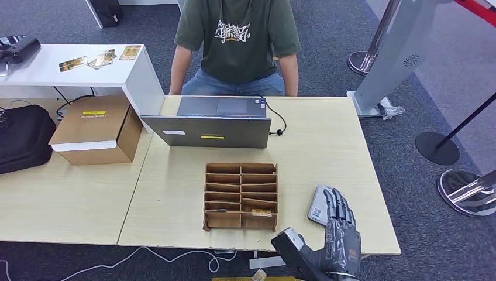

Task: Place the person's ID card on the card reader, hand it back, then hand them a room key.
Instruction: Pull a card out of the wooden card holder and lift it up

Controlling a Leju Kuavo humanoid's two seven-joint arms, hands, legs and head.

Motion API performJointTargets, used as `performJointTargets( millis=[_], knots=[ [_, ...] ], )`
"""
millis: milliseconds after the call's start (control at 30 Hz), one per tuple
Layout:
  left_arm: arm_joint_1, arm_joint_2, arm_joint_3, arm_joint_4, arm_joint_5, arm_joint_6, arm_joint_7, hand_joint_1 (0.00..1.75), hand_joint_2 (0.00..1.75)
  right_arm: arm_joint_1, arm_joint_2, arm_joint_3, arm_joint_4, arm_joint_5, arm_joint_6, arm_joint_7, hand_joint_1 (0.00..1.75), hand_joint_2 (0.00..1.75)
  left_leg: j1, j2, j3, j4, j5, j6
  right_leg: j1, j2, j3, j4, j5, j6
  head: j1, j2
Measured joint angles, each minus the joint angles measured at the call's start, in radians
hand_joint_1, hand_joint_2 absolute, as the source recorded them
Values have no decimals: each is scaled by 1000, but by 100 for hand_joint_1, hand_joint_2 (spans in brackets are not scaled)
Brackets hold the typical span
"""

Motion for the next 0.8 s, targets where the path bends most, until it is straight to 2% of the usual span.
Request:
performJointTargets(
  millis=[533, 600, 733, 800],
  knots=[
    [-1, -1, 13, 0, -30, -2, 0, 0, 175, -105, 32, 12, 146, -63, -35, -65, 0, 175, 0, 0, 0, 0, 0, 0, 0, 0, 0, 0, 0, 0, 0, 0],
    [-1, -1, 16, 0, -38, -3, 0, 0, 175, -109, 32, 12, 154, -13, -49, -57, 0, 175, 0, 0, 0, 0, 0, 0, 0, 0, 0, 0, 0, 0, 0, 0],
    [-2, -1, 17, 0, -56, -7, -4, 0, 175, -119, 30, 22, 160, 202, -43, -15, 0, 175, 0, 0, 0, 0, 0, 0, 0, 0, 0, 0, 0, 0, 0, 0],
    [-2, -1, 17, 0, -61, -9, -7, 0, 175, -122, 26, 31, 160, 270, -32, -1, 0, 175, 0, 0, 0, 0, 0, 0, 0, 0, 0, 0, 0, 0, 0, 0]
  ],
)
